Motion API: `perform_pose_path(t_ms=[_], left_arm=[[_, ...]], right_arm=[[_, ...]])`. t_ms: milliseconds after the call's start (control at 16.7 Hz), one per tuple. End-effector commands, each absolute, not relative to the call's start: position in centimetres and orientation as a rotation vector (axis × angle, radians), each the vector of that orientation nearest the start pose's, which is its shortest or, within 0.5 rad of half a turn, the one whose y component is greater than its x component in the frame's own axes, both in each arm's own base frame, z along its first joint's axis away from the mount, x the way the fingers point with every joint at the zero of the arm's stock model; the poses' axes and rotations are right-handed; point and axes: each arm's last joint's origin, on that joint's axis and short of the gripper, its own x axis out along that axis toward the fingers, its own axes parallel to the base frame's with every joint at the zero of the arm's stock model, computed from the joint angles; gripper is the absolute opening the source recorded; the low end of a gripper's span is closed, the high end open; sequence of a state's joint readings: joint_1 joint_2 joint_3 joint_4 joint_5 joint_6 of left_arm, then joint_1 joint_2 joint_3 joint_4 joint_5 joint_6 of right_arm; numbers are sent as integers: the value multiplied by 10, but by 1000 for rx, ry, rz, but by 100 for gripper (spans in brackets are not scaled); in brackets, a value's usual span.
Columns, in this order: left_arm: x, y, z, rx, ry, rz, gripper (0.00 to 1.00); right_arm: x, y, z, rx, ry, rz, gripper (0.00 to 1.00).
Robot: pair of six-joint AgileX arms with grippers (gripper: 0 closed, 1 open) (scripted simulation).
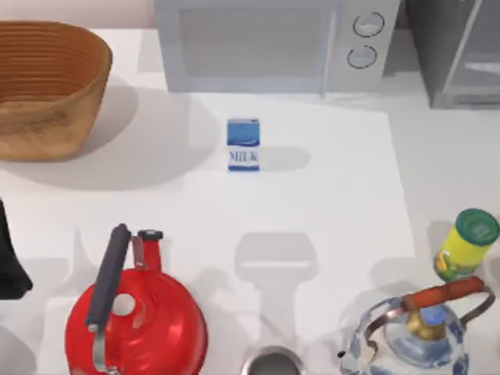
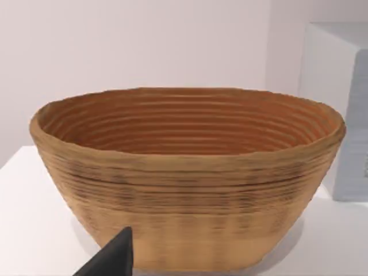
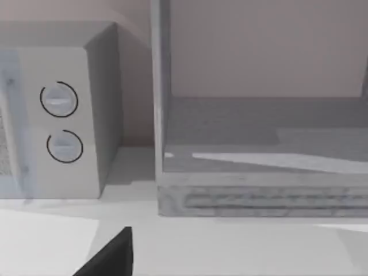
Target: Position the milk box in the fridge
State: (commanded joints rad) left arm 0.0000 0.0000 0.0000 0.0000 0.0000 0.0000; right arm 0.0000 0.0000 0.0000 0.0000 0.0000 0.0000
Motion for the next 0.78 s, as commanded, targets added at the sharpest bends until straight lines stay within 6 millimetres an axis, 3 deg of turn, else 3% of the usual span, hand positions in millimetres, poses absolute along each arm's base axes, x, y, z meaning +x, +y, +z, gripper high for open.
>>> perform_pose_path(t_ms=[240,480,660,780], left_arm=[[106,-1,160,0,0,0,100],[106,-1,160,0,0,0,100],[106,-1,160,0,0,0,100],[106,-1,160,0,0,0,100]], right_arm=[[106,0,167,2,-12,5,100],[114,9,206,15,-64,25,100],[137,23,245,34,-89,38,100],[165,40,266,44,-82,42,100]])
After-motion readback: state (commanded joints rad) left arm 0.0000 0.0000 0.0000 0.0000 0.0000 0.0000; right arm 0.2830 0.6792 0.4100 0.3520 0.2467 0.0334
